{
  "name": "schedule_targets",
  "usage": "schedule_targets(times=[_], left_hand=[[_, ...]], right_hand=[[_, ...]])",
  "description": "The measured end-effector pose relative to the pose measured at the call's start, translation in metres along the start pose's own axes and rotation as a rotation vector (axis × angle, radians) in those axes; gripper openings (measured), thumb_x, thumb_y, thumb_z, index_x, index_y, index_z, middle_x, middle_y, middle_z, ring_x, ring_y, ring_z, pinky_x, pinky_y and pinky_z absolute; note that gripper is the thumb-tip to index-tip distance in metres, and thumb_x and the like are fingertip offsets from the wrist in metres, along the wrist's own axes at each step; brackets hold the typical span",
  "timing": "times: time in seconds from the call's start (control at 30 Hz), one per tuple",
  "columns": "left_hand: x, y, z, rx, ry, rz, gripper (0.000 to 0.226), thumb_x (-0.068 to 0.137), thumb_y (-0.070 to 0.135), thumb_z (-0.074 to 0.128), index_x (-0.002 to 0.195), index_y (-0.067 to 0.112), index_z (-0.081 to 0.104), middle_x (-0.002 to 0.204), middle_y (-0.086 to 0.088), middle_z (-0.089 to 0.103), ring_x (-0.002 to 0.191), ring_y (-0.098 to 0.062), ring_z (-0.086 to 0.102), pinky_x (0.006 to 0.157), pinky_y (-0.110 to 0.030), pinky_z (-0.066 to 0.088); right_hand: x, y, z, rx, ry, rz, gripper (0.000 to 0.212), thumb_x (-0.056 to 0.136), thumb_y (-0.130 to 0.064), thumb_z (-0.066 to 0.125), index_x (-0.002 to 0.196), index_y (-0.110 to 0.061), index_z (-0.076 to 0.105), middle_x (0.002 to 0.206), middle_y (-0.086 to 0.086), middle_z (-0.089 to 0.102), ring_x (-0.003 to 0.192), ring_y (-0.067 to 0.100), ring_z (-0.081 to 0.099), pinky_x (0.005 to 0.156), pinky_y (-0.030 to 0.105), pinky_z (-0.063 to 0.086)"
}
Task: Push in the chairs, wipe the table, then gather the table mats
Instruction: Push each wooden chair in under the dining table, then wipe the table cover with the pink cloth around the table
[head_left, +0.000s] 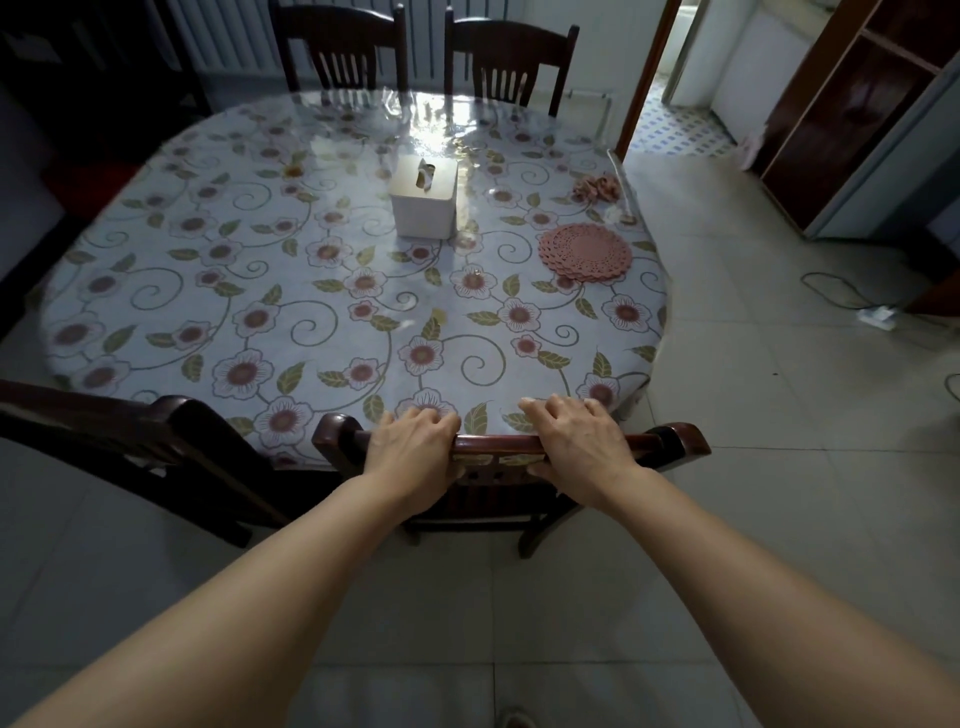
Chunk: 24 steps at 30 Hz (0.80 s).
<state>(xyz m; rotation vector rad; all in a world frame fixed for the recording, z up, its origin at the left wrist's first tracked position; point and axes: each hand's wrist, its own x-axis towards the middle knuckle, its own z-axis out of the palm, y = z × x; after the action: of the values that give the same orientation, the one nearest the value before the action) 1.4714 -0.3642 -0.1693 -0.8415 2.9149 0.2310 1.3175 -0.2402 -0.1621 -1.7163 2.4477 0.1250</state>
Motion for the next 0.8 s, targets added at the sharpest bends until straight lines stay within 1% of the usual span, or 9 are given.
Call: schedule_targets(times=[0.07,0.13,0.23,0.3,0.4,0.6,0.73,0.8], left_hand=[[-0.005,0.008,-0.006,-0.026,-0.065,-0.011,0.056,0.085,0.047,0.055,0.132,0.023,0.039,0.135,0.0,0.047,0.125,-0.023,0.041,0.106,-0.046,0.025],[-0.011,0.015,-0.014,-0.051,-0.078,-0.012,0.068,0.085,0.05,0.053,0.142,0.026,0.025,0.145,0.0,0.037,0.134,-0.023,0.031,0.11,-0.049,0.017],[-0.017,0.024,-0.029,-0.094,-0.079,-0.007,0.073,0.087,0.053,0.048,0.147,0.028,0.014,0.153,-0.001,0.024,0.141,-0.023,0.019,0.111,-0.049,0.013],[-0.019,0.029,-0.038,-0.114,-0.094,-0.004,0.074,0.088,0.053,0.047,0.148,0.028,0.012,0.156,-0.001,0.019,0.143,-0.023,0.015,0.112,-0.05,0.012],[-0.02,0.039,-0.049,-0.131,-0.107,0.0,0.076,0.088,0.054,0.047,0.149,0.029,0.009,0.158,-0.001,0.013,0.145,-0.023,0.009,0.114,-0.05,0.008],[-0.014,0.056,-0.066,-0.075,-0.111,0.043,0.075,0.089,0.053,0.046,0.149,0.027,0.009,0.158,-0.002,0.012,0.144,-0.024,0.008,0.114,-0.051,0.008],[0.003,0.075,-0.079,-0.046,-0.097,0.033,0.075,0.089,0.056,0.042,0.149,0.026,0.008,0.157,-0.005,0.013,0.144,-0.025,0.01,0.114,-0.052,0.01],[0.014,0.092,-0.085,-0.049,-0.09,0.029,0.075,0.089,0.055,0.044,0.149,0.026,0.009,0.157,-0.005,0.014,0.144,-0.026,0.011,0.114,-0.052,0.011]], right_hand=[[-0.01,-0.002,-0.006,0.031,-0.056,0.058,0.079,0.086,-0.037,0.061,0.147,-0.017,0.015,0.141,0.012,0.036,0.132,0.029,0.032,0.112,0.043,0.019],[-0.022,-0.007,-0.011,0.086,-0.091,0.115,0.087,0.084,-0.039,0.063,0.149,-0.017,0.008,0.15,0.012,0.023,0.141,0.029,0.017,0.116,0.043,0.01],[-0.041,-0.013,-0.023,0.125,-0.113,0.177,0.093,0.085,-0.044,0.062,0.151,-0.021,0.001,0.158,0.01,0.004,0.146,0.027,-0.002,0.118,0.044,0.002],[-0.053,-0.013,-0.031,0.136,-0.12,0.21,0.093,0.085,-0.046,0.061,0.151,-0.022,0.0,0.159,0.009,-0.004,0.146,0.027,-0.009,0.118,0.044,-0.001],[-0.067,-0.01,-0.042,0.124,-0.109,0.235,0.091,0.086,-0.047,0.06,0.151,-0.023,0.0,0.159,0.008,-0.006,0.145,0.026,-0.012,0.118,0.044,-0.003],[-0.078,0.005,-0.061,0.122,-0.102,0.272,0.091,0.086,-0.049,0.059,0.152,-0.023,0.001,0.159,0.009,-0.008,0.145,0.027,-0.012,0.118,0.044,-0.002],[-0.078,0.032,-0.078,0.143,-0.062,0.263,0.087,0.089,-0.047,0.055,0.152,-0.024,0.001,0.159,0.008,-0.009,0.146,0.026,-0.012,0.117,0.042,-0.003],[-0.076,0.051,-0.085,0.161,-0.036,0.257,0.085,0.09,-0.046,0.054,0.152,-0.024,0.001,0.159,0.008,-0.009,0.146,0.026,-0.011,0.117,0.042,-0.003]])
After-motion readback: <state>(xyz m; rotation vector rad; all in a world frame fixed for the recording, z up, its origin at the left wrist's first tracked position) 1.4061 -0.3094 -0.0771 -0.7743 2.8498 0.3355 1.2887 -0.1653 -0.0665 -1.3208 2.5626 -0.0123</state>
